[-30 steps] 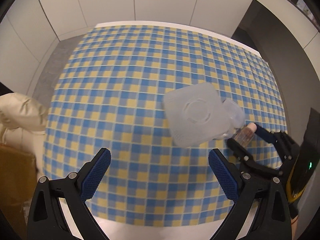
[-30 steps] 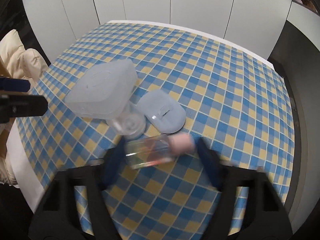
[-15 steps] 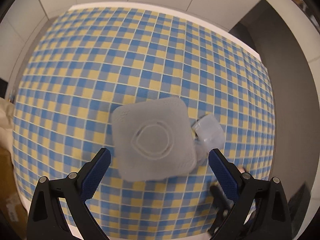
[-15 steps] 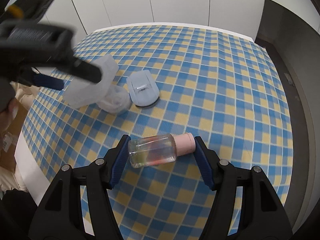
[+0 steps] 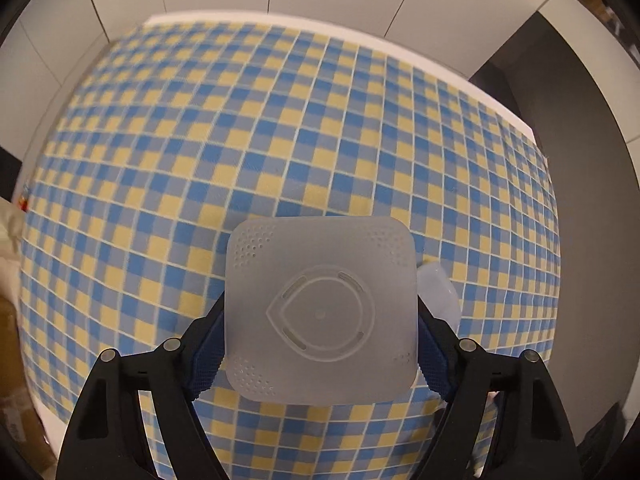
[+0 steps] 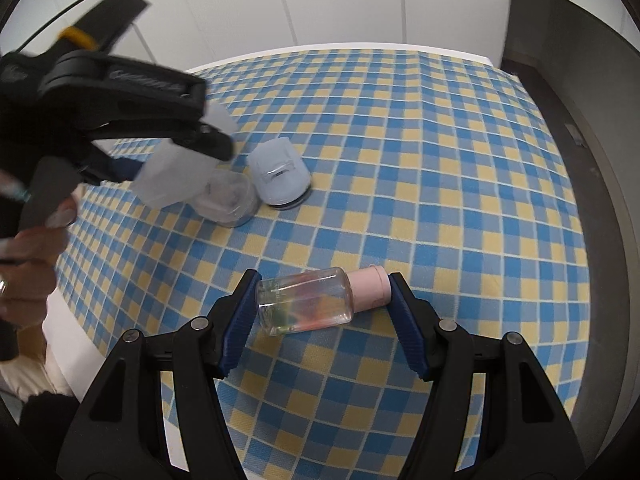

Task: Organize objects
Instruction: 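Close the right tool on the pink-capped glass jar while the left tool grips the clear square container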

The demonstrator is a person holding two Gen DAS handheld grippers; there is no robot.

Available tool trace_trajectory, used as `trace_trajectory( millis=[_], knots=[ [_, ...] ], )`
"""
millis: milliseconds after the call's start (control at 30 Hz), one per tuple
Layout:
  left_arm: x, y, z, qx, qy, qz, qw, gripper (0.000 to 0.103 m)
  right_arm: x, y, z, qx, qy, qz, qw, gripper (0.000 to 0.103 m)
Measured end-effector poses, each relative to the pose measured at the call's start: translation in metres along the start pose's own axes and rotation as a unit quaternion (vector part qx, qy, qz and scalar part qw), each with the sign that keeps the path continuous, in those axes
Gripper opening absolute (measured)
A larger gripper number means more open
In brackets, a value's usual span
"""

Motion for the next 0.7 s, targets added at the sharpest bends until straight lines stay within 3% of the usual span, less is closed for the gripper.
trace_trajectory(
  millis=[200,400,700],
  knots=[
    [0.002,-0.010,0.013,0.044,0.041,-0.041,0.9974,0.081,0.037,0.022,0.005,-0.024,-0.018,-0.062,0.998,0.066],
    [-0.005,-0.009,0.034,0.077,0.078,-0.069,0.9916,0.081,0.052,0.047,0.016,-0.050,-0.059,-0.069,0.995,0.066],
    [-0.033,-0.013,0.095,0.102,0.072,-0.070,0.9897,0.081,0.039,0.095,0.060,-0.052,-0.065,-0.074,0.994,0.066]
  ],
)
Point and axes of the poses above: each gripper's, at about its wrist camera, not at the fingertips, and z roughly against the way its jaws point, x to its right, y to its top, the point moved 3 cm from there along -z, roughly the way its jaws point, and after that the axes turned 15 degrees about z, right-handed, at the moved point
